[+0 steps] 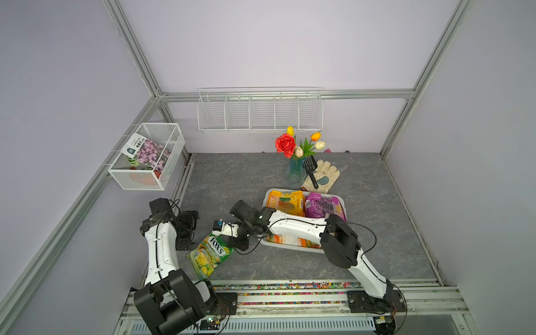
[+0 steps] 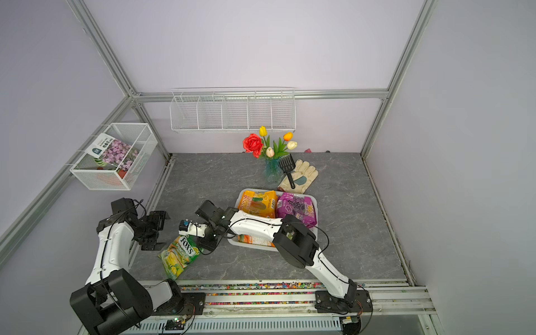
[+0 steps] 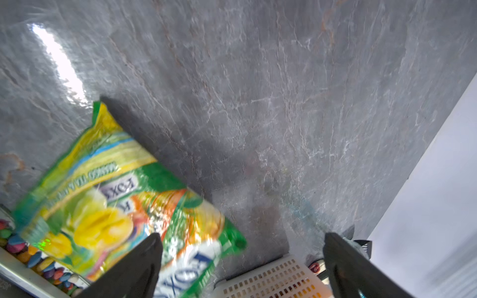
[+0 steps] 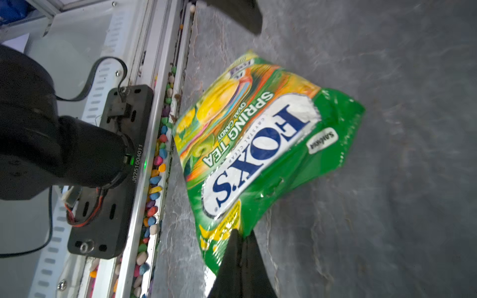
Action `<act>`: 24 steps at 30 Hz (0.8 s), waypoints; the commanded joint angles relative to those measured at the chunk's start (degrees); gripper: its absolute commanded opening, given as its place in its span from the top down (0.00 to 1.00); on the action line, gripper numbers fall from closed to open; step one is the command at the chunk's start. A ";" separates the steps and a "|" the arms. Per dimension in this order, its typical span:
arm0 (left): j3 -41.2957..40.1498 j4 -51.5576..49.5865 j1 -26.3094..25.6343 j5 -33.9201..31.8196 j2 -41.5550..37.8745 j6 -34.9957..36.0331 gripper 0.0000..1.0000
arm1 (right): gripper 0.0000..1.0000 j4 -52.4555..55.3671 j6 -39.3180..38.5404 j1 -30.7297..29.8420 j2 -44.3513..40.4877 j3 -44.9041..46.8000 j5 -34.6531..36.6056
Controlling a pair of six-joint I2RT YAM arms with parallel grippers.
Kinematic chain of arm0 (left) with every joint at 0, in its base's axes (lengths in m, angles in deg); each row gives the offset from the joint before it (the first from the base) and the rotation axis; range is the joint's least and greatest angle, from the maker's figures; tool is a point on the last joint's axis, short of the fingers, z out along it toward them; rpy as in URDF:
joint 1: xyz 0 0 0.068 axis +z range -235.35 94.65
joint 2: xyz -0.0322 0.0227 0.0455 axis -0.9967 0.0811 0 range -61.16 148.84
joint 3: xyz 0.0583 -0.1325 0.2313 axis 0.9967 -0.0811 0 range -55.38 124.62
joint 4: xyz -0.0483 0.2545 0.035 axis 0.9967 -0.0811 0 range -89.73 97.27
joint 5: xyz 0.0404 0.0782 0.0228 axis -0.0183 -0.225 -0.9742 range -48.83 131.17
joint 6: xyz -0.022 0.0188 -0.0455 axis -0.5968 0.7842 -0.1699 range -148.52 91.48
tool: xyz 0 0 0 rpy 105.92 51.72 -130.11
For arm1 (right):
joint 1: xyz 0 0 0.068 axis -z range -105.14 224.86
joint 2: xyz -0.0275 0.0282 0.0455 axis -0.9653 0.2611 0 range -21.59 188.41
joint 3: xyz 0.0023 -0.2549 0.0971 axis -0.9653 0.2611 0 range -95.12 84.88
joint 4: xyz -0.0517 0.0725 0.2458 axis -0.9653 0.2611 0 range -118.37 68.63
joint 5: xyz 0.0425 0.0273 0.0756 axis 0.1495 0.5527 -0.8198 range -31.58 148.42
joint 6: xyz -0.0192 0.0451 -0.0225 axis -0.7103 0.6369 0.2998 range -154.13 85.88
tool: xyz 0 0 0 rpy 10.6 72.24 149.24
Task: Put the candies in the basket
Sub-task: Adjust the candie at the center of the board, then pick up the candy at the center of the board.
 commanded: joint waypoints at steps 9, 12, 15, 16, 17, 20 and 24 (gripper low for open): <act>-3.84 12.57 -6.19 10.36 0.71 6.26 0.06 | 1.00 11.82 -2.64 2.63 -12.40 -0.44 11.92; -4.91 17.63 -9.24 14.83 1.85 6.28 0.09 | 1.00 11.88 -3.14 3.34 -16.24 1.99 15.44; -4.36 18.87 -10.39 16.24 3.60 7.29 0.10 | 0.99 12.80 -2.29 3.49 -18.98 3.16 16.16; -3.73 17.74 -10.56 15.38 4.38 7.97 0.10 | 0.82 12.52 -1.81 3.51 -19.56 3.86 14.80; -2.79 15.62 -10.66 13.68 5.12 8.62 0.10 | 0.69 11.89 -1.14 3.45 -19.73 4.72 13.74; -1.78 7.58 -10.35 4.01 6.64 7.06 0.09 | 0.53 7.15 7.79 2.31 -17.41 5.44 16.45; -7.29 3.40 -4.19 0.38 5.13 -1.73 0.09 | 0.48 16.33 17.28 0.78 -6.17 -10.54 19.92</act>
